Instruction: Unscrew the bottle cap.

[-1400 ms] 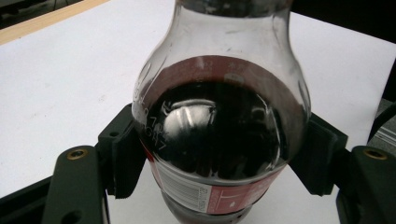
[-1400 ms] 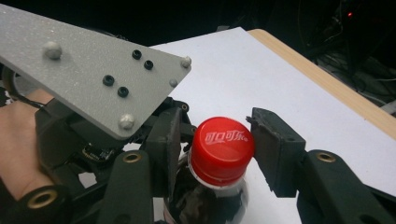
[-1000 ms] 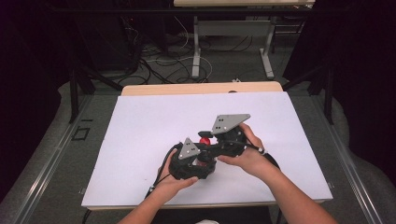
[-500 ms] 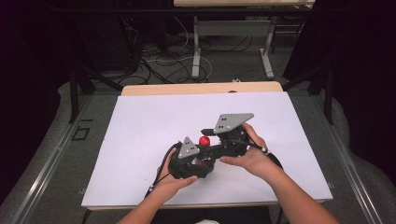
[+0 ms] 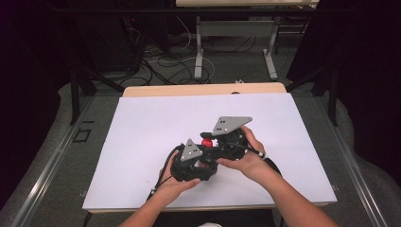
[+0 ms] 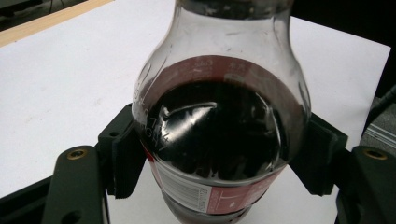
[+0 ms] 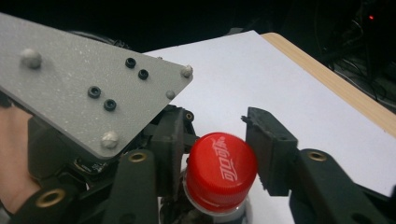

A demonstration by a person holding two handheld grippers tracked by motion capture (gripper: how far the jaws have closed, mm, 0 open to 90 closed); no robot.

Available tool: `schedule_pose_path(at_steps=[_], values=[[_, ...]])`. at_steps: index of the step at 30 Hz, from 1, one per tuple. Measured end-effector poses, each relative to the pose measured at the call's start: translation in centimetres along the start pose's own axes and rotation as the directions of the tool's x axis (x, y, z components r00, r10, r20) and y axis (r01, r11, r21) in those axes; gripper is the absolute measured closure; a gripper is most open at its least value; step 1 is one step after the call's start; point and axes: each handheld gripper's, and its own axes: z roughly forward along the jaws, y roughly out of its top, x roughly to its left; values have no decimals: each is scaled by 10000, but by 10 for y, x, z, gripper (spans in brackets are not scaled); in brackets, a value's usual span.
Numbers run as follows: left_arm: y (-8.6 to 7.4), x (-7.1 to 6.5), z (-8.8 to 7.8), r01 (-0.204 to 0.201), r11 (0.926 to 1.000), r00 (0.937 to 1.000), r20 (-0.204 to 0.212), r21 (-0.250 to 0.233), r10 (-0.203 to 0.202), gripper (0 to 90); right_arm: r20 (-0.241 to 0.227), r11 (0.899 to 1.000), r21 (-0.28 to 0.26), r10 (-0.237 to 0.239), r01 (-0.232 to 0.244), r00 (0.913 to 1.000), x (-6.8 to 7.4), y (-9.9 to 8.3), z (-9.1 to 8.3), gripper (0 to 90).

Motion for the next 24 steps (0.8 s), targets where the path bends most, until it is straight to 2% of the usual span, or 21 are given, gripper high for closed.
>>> schedule_pose_path(at_steps=[2, 4, 6, 11, 14, 15, 17, 18, 19, 20, 22, 24], values=[[1, 0, -1, 11, 10000, 10000, 85, 27, -11, 300, -488, 9998, 110, -169, 175, 9987, -5, 2, -1, 610], [1, 0, -1, -48, 10000, 10000, 18, 5, 48, 300, -827, 9998, 116, -135, 145, 9965, -9, 3, -1, 613], [1, 0, -2, 5, 10000, 10000, 59, 79, -5, 300, -1113, 9990, 200, -385, 410, 9930, -13, 5, -2, 614], [1, -1, 0, -112, 9999, 9999, 24, 9, 112, 300, -1455, 9972, 335, -607, 662, 9875, -16, 5, -2, 615], [1, -2, 0, -8, 10000, 10000, 31, 4, 8, 300, -1503, 9968, 357, -658, 720, 9864, -17, 5, -3, 611], [1, -1, -1, -59, 9999, 10000, 72, 102, 59, 300, -1415, 9976, 239, -613, 653, 9880, -15, 4, -3, 599], [1, 1, -2, -76, 9999, 10000, 41, 100, 75, 300, -1129, 9994, 82, -327, 339, 9931, -11, 3, -3, 486], [1, 2, -2, -36, 9998, 10000, 23, 172, 36, 300, -749, 9994, 23, -350, 353, 9966, -9, 2, -4, 479], [1, 1, 0, 148, 9999, 9999, -80, -77, -149, 300, -467, 9993, 105, -341, 346, 9983, -6, 2, -6, 479], [1, 3, -1, 152, 9999, 9999, -61, 12, -152, 300, -200, 9998, 156, -109, 112, 9997, -3, 1, -7, 479], [1, 4, -1, 133, 9999, 9998, -112, 43, -132, 300, 175, 10000, -25, 69, -69, 9998, 3, -1, -8, 485], [0, 4, -1, 208, 9998, 9997, -140, 14, -208, 300, 607, 9998, 164, -83, 73, 9981, 7, -3, -8, 522]])
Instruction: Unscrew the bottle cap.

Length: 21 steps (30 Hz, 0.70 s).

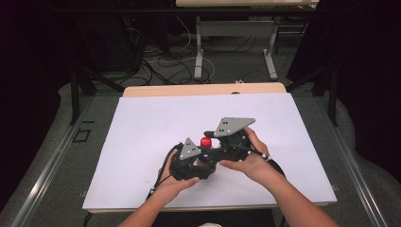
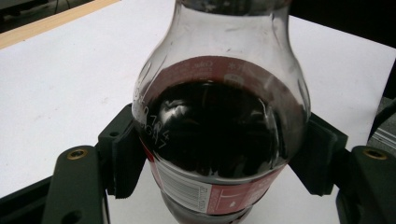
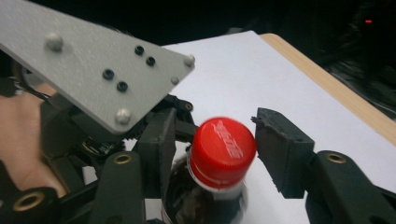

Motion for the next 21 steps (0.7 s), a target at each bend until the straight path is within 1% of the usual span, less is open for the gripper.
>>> schedule_pose_path(at_steps=[3, 4, 6, 8, 9, 10, 11, 12, 13, 14, 16, 17, 18, 19, 20, 21], values=[[0, -1, 0, -100, 9999, 9999, -16, 49, 100, 300, 174, 9998, -60, 192, -191, 9997, 3, -1, 2, 553], [0, -1, 1, -125, 9999, 9999, -72, 67, 125, 300, 287, 9997, 44, 247, -249, 9993, 3, 0, 2, 564], [0, -2, 2, -82, 10000, 9999, -89, -9, 82, 300, 437, 9976, 20, 686, -687, 9967, 4, 1, 3, 588], [0, -2, 1, -60, 10000, 9999, -108, 36, 60, 300, 554, 9969, 40, 785, -788, 9954, 5, 2, 4, 602], [0, -1, 1, -60, 10000, 10000, 7, 55, 60, 300, 480, 9970, 140, 749, -757, 9960, 4, 3, 4, 605], [-1, -1, 1, -40, 10000, 10000, -67, -48, 39, 300, 407, 9979, 120, 626, -632, 9972, 4, 3, 4, 608], [-1, 0, 0, -182, 9998, 9998, -85, 65, 182, 300, 171, 9992, 118, 373, -375, 9992, 1, 4, 5, 609], [-1, 0, 0, -97, 9999, 9999, -49, 62, 97, 300, -150, 9991, 216, 359, -355, 9992, -3, 4, 5, 610], [0, 1, 0, -98, 9999, 10000, -5, 54, 98, 300, -590, 9996, 227, 184, -171, 9981, -8, 5, 6, 611], [0, 0, -1, -97, 10000, 9999, 33, 24, 97, 300, -1101, 9996, 182, -178, 199, 9938, -14, 6, 6, 612], [0, -1, -1, -162, 9998, 9999, -56, -70, 162, 300, -1884, 9994, 164, -275, 311, 9817, -24, 6, 6, 612], [1, -2, -2, -200, 9998, 9998, 38, 8, 200, 300, -2378, 9965, 92, -783, 828, 9682, -29, 7, 6, 613], [2, -3, -1, -148, 9999, 9997, 172, -46, 149, 300, -2690, 9945, 1, -1004, 1043, 9579, -32, 8, 5, 612], [2, -3, -2, -209, 9998, 9997, 138, -31, 210, 300, -2999, 9935, 3, -1081, 1134, 9478, -36, 8, 5, 613], [2, -4, -1, -225, 9997, 9997, 124, -110, 227, 300, -3235, 9896, -27, -1372, 1440, 9362, -38, 9, 5, 613], [2, -4, -1, -219, 9997, 9997, 141, -100, 221, 300, -3400, 9862, -50, -1575, 1657, 9271, -40, 10, 5, 612]])
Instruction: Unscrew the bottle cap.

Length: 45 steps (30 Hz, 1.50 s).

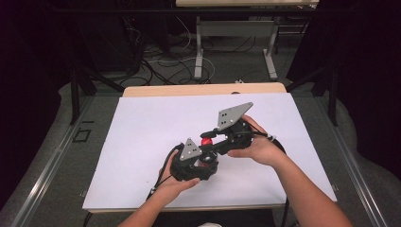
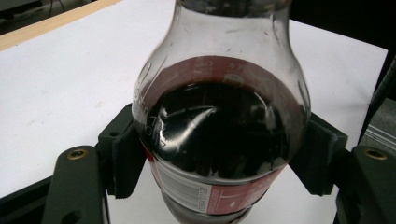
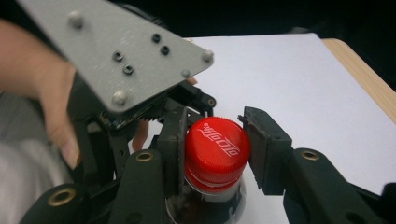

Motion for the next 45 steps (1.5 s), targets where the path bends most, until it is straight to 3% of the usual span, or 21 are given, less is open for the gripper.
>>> schedule_pose_path(at_steps=[3, 7, 10, 12, 17, 19, 20, 22, 26, 28, 30, 33, 35, 45], values=[[0, 0, 0, 12, 10000, 9999, -109, 66, -11, 300, 56, 10000, 27, -70, 70, 10000, 0, 1, -1, 607], [-1, 2, 0, 52, 10000, 9999, -132, 58, -52, 300, 918, 9969, -226, 765, -747, 9928, 8, 2, -1, 497], [-1, 3, -1, 105, 9998, 9999, -97, 158, -104, 300, 1845, 9935, -258, 1137, -1109, 9762, 17, 3, -1, 481], [-1, 3, -1, 184, 9997, 9998, -118, 139, -182, 300, 2563, 9905, -273, 1373, -1348, 9568, 24, 4, 0, 481], [-1, 3, 1, 280, 9996, 9994, -188, 17, -280, 300, 3232, 9785, -708, 2064, -1939, 9236, 36, 3, 4, 522], [-1, 3, 1, 290, 9996, 9994, -166, 22, -290, 300, 3314, 9735, -775, 2286, -2151, 9154, 38, 2, 7, 547], [-1, 3, 1, 246, 9997, 9996, -167, 28, -245, 300, 3212, 9710, -737, 2392, -2276, 9163, 39, 1, 9, 551], [-2, 2, 1, 231, 9997, 9996, -165, 58, -230, 300, 3424, 9713, -916, 2377, -2195, 9090, 40, 1, 12, 573], [-2, 2, 1, 126, 9998, 9998, -139, 171, -124, 300, 3455, 9758, -807, 2187, -2033, 9126, 39, 1, 14, 601], [-2, 2, 1, 116, 9999, 9998, -183, 124, -114, 300, 3285, 9788, -721, 2048, -1917, 9221, 37, 1, 13, 606], [-2, 2, 1, 45, 9997, 9999, -106, 221, -43, 300, 2951, 9842, -720, 1762, -1620, 9391, 32, 0, 12, 608], [-2, 1, 1, 57, 9998, 9999, -104, 211, -55, 300, 2380, 9856, -742, 1656, -1521, 9571, 26, 0, 8, 611], [-2, 1, 1, 33, 9997, 10000, -88, 230, -30, 300, 2244, 9868, -784, 1559, -1417, 9619, 23, 1, 5, 611], [-5, 8, 3, 307, 9993, 9993, -216, 219, -302, 300, 2565, 9849, -955, 1648, -1447, 9524, 24, 2, -6, 611]])
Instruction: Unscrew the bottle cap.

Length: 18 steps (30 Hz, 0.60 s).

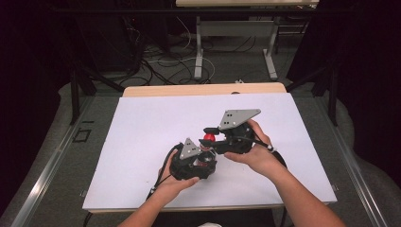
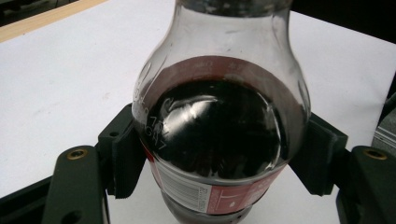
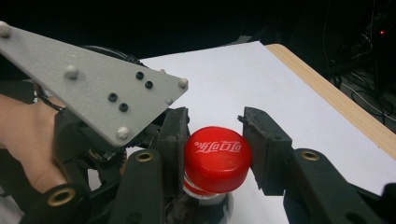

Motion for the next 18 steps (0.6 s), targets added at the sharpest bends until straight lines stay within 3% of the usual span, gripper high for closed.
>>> schedule_pose_path(at_steps=[4, 10, 18], values=[[-1, 4, 1, 133, 9999, 9998, -142, -18, -134, 300, 45, 10000, -28, -38, 38, 10000, -1, -3, -2, 610], [-3, 12, 1, 327, 9994, 9991, -259, 81, -325, 299, 190, 9996, 101, 270, -272, 9995, 1, -11, -5, 610], [2, 21, -5, 491, 9987, 9978, -447, -146, -497, 300, 313, 9980, 305, 544, -554, 9980, 3, -28, -6, 610]])
